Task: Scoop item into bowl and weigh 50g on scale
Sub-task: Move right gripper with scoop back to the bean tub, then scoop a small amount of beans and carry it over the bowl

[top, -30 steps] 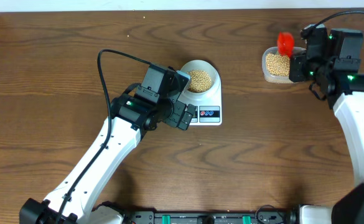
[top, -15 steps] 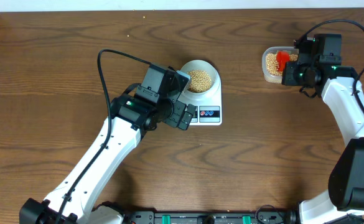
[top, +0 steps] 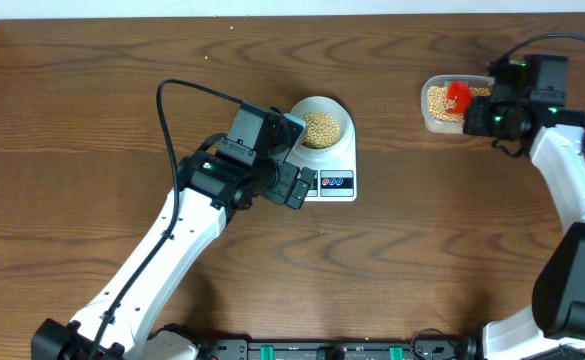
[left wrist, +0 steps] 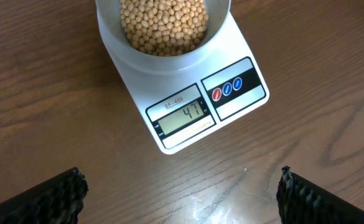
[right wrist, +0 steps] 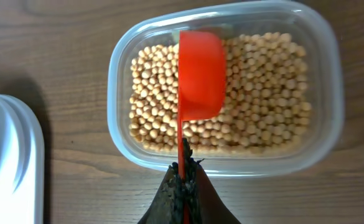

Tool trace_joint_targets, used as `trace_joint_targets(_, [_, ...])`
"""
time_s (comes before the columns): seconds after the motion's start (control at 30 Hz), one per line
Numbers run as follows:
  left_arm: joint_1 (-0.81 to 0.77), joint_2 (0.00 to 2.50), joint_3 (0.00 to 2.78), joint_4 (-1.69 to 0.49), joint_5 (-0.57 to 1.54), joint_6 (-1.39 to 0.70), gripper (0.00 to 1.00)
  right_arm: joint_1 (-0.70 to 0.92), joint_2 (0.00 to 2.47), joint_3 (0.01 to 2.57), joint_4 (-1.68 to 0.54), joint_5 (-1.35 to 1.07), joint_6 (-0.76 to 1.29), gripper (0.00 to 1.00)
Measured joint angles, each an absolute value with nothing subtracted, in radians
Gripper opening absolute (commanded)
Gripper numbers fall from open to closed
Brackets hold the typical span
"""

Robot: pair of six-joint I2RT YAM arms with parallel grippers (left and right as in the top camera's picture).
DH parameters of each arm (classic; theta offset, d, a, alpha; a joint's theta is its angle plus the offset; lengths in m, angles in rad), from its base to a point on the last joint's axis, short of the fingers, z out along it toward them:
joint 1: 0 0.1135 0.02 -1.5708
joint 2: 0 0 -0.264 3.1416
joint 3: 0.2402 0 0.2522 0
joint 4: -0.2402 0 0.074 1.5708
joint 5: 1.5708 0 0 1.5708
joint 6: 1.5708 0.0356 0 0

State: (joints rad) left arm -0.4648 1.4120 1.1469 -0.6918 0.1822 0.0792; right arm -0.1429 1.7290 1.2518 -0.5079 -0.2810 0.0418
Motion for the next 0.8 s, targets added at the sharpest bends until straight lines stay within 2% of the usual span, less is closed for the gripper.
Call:
trace_joint_targets(0.5, [-0.465,1.412,1.147,-0.692,0.182,0.079,1.00,-0.237,1.684,1.252,-0.508,-0.582,0.041,0.01])
trace_joint_targets(0.8, [-0.465,1.412,1.147,-0.692,0.182,0.079,1.00,-0.251,1.684,1.252,-0.500,-0.850,-0.017,0.01])
